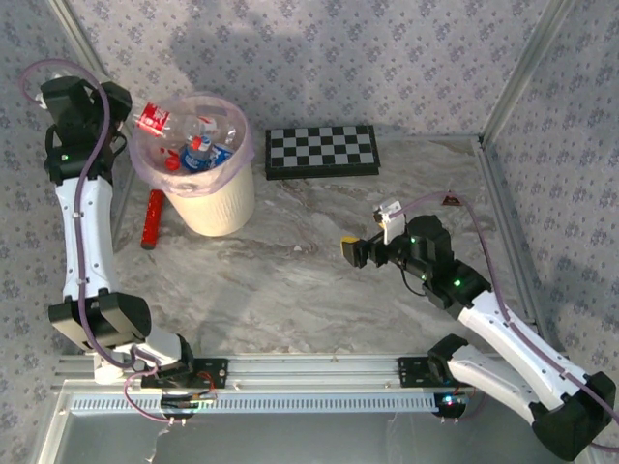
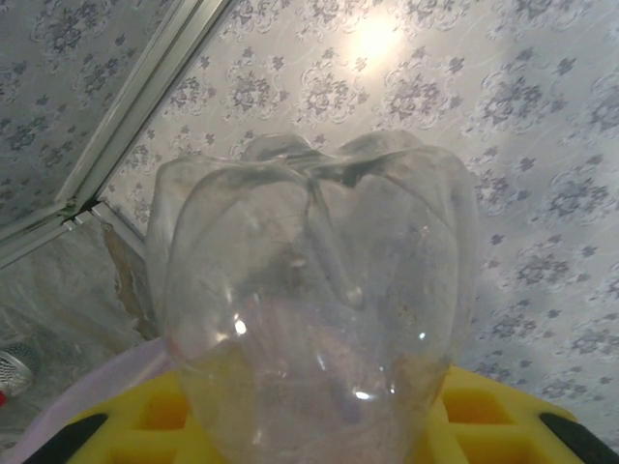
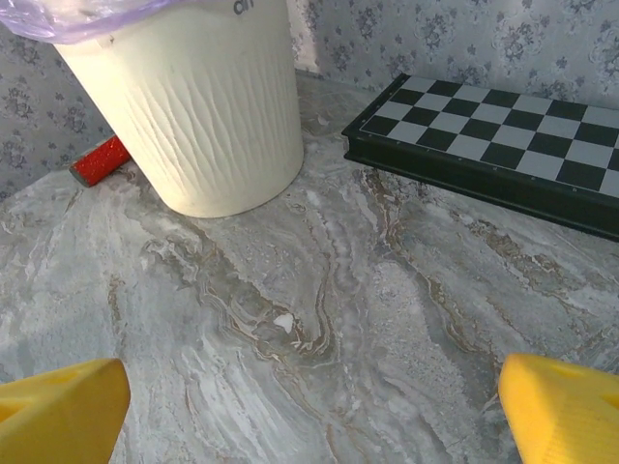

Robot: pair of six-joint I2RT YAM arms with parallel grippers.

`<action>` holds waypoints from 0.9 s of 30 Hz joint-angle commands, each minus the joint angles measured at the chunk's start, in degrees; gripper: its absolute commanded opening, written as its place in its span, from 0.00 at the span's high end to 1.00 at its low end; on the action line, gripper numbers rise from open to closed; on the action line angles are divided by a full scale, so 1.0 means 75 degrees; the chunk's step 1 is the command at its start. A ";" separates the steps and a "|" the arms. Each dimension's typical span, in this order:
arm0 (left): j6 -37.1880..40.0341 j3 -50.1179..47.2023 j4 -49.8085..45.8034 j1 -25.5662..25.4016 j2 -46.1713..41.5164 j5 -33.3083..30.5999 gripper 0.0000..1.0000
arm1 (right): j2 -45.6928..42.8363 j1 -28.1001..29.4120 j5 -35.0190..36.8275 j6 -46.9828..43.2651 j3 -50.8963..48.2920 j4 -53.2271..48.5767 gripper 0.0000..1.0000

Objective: Put the plastic bottles in the bin

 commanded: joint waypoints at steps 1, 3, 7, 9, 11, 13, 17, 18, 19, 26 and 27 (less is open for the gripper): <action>0.0873 -0.0740 0.0056 0.0033 -0.0029 -0.0486 1.00 | 0.0043 -0.0033 -0.0059 -0.0014 -0.0023 -0.0011 0.00; 0.1260 -0.1056 0.0090 -0.0028 -0.0144 -0.0623 1.00 | 0.0079 -0.0038 -0.0082 -0.0024 -0.0003 -0.0019 0.00; 0.1679 -0.1451 0.0152 -0.0114 -0.0456 -0.0752 1.00 | 0.0172 -0.0052 -0.0125 -0.0016 0.0035 0.0048 0.00; 0.1760 -0.1422 0.0184 -0.0126 -0.0561 -0.0594 1.00 | 0.0248 -0.0046 -0.0181 0.0017 0.0049 0.0113 0.00; 0.1850 -0.1201 0.0147 -0.0172 -0.0603 -0.0429 1.00 | 0.0336 -0.0042 -0.0223 0.0048 0.0063 0.0160 0.00; 0.2093 -0.0901 0.0071 -0.0316 -0.0614 -0.0376 1.00 | 0.0394 -0.0033 -0.0241 0.0066 0.0061 0.0211 0.00; 0.3182 -0.0412 -0.0015 -0.0997 -0.0633 -0.0628 1.00 | 0.0399 -0.0021 -0.0244 0.0125 0.0015 0.0297 0.00; 0.3486 -0.0373 -0.0031 -0.1200 -0.0625 -0.0854 1.00 | 0.0396 -0.0021 -0.0246 0.0125 0.0003 0.0315 0.00; 0.3804 -0.0392 0.0003 -0.1428 -0.0650 -0.1062 1.00 | 0.0386 -0.0021 -0.0242 0.0137 -0.0010 0.0320 0.00; 0.5275 -0.1785 0.1048 -0.2592 -0.0989 -0.2044 1.00 | 0.0302 -0.0010 -0.0202 0.0114 -0.0034 0.0245 0.00; 0.5355 -0.1989 0.1179 -0.2682 -0.1030 -0.2078 1.00 | 0.0293 -0.0010 -0.0193 0.0102 -0.0034 0.0238 0.00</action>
